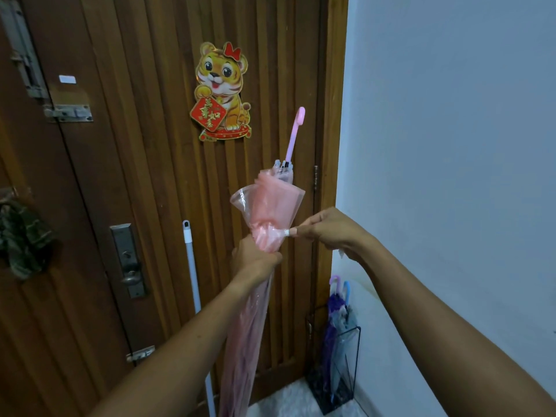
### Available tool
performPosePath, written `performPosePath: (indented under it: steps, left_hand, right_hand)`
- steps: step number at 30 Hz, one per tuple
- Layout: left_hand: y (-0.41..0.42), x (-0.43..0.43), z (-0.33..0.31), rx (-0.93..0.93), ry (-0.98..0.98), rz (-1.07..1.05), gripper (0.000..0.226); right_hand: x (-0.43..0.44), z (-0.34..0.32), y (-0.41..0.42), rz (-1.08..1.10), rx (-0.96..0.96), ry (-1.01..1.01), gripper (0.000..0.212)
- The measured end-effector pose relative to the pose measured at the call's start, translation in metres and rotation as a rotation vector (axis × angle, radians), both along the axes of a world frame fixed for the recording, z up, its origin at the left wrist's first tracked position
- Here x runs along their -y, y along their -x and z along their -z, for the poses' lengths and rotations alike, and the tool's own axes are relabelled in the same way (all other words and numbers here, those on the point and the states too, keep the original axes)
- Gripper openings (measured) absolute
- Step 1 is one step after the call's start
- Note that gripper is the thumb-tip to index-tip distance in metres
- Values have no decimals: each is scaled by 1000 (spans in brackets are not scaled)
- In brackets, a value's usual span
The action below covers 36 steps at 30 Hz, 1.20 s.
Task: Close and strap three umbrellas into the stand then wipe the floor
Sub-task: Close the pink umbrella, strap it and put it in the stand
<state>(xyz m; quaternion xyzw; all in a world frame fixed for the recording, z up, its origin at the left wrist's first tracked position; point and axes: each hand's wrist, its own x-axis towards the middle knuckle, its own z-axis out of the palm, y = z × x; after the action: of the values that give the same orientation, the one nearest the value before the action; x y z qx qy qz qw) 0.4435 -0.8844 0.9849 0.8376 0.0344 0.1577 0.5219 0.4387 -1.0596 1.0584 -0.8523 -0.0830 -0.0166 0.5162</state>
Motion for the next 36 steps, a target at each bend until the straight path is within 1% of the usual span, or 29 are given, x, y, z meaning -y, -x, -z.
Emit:
performPosePath:
  steps: [5,9,12,14,18,20,22,24,26,27,30,33,35,36]
  left_hand:
    - [-2,2,2,22,8,-6,40]
    - [-2,-1,3,21,-47,-2,40]
    - [-1,-5,6,14,-158,9,40]
    - [0,-8,7,3,-225,44,39]
    - [1,-9,11,-12,-405,122,31]
    - [2,-8,10,-1,-491,133,34]
    - [4,-6,9,34,-577,90,36]
    - [7,-5,9,74,-615,30,42]
    - [9,-6,7,91,-603,-27,49]
    - [9,-7,6,94,-585,-51,51]
    - [9,-10,-1,97,-478,-80,56]
    - [9,-9,-10,78,-339,-31,47]
    - [9,-8,-16,62,-256,-1,33]
    - [10,-9,-19,52,-213,9,30]
  right_hand:
    - [-5,4,3,-54,103,-57,6]
    - [-5,5,4,-109,115,-31,12]
    - [-4,3,3,-122,160,-10,13]
    - [-4,-2,3,-111,204,-19,10]
    - [-5,-25,7,-80,314,33,11]
    - [-6,-35,7,-83,304,73,13]
    - [-6,-39,6,-67,249,142,15]
    - [-4,-37,5,-17,193,226,24]
    - [-3,-30,5,19,162,272,34]
    - [-1,-26,5,19,154,273,36]
    - [1,-15,5,-8,116,259,28]
    - [-2,-9,12,-41,80,260,17]
    - [-2,-4,15,-39,30,176,16]
    - [-1,-1,15,-27,3,111,18]
